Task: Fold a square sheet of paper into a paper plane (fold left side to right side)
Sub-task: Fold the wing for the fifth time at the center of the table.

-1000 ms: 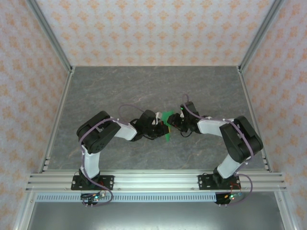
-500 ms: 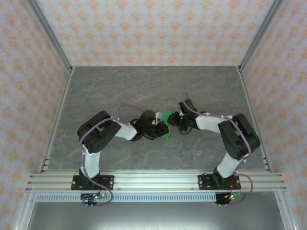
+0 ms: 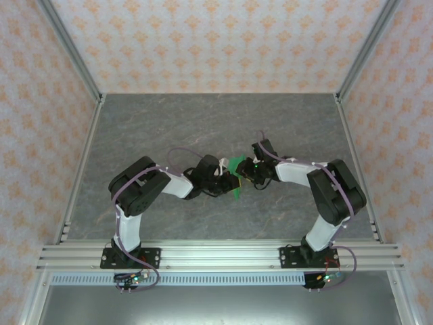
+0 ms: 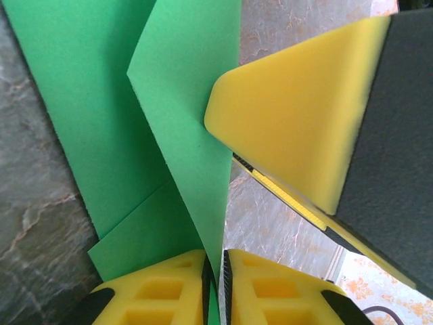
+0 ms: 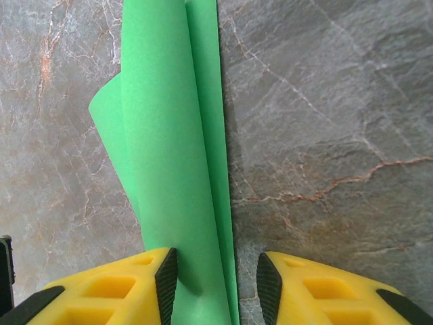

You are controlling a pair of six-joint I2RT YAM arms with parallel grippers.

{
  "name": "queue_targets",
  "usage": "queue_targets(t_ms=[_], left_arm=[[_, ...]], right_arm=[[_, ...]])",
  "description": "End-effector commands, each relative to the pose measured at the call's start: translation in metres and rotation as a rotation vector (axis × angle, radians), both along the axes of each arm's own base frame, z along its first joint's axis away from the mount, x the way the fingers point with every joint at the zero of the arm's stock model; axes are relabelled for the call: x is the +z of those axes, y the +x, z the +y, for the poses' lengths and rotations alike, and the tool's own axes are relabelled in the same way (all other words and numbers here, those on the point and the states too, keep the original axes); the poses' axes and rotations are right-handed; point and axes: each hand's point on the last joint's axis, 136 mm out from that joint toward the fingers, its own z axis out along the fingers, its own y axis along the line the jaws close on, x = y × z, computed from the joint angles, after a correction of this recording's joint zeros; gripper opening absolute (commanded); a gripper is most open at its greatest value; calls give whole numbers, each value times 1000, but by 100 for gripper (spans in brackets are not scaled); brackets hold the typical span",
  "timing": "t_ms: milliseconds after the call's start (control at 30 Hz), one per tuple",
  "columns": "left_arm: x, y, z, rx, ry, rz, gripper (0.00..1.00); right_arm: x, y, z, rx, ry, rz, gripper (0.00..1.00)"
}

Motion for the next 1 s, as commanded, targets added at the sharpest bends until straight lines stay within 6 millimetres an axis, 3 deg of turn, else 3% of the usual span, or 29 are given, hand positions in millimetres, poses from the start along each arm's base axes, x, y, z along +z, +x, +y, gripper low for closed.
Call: queue_targets(t_ms=[0, 67, 100, 300, 567, 967], left_arm=[[3, -1, 7, 15, 10, -14, 20], [0, -2, 10, 18, 24, -9, 25], [12, -1, 10, 19, 7, -32, 26], [22, -5, 20, 25, 27, -50, 35], [34, 10, 60, 112, 53, -59, 41], [37, 42, 38, 97, -51, -20, 33]], right_arm=[[-36, -12, -10, -7, -82, 79, 41], [-36, -12, -9, -7, -84, 78, 41], [-36, -12, -10, -8, -85, 79, 41], [-36, -12, -9, -5, -85, 78, 41], [-35, -11, -8, -1, -79, 75, 41], [-36, -12, -8, 1, -75, 76, 40]])
